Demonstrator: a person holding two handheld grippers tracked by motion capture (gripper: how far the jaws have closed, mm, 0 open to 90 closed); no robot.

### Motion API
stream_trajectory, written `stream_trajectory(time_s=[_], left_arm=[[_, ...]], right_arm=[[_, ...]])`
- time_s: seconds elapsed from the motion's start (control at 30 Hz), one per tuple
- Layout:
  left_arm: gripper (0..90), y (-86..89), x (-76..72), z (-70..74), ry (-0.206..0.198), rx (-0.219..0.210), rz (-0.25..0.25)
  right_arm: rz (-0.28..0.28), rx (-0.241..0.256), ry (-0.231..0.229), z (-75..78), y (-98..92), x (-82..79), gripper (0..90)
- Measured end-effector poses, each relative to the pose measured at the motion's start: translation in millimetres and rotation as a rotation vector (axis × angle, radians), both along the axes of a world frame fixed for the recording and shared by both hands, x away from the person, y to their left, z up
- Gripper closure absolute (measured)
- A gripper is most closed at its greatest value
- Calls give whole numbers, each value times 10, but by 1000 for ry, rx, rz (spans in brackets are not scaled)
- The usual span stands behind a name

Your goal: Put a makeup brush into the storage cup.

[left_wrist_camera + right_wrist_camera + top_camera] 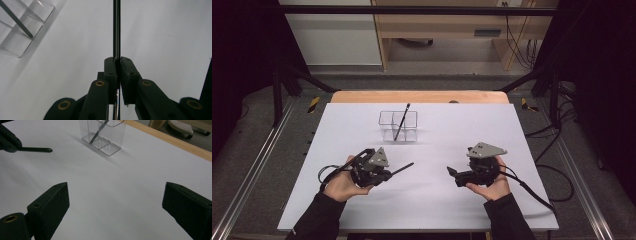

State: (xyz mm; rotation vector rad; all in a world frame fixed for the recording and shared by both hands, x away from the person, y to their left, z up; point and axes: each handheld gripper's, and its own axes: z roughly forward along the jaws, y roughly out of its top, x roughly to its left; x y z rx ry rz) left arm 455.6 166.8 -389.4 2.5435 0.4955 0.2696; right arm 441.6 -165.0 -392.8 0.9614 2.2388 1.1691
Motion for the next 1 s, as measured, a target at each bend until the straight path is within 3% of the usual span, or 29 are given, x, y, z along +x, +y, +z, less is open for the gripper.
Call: stream_trajectory(time_s=[0.3,0.83,1.0], left_arm=[[834,-65,53,49,-3,-14,-19],[834,-222,56,186,-45,-25,-83],[834,-281,55,225,-50,-14,-102]], right_arm=[[41,-48,-12,63,104,3,76],[138,-156,-44,184,362,-22,84],[163,-184,-46,189,431,-35,86]])
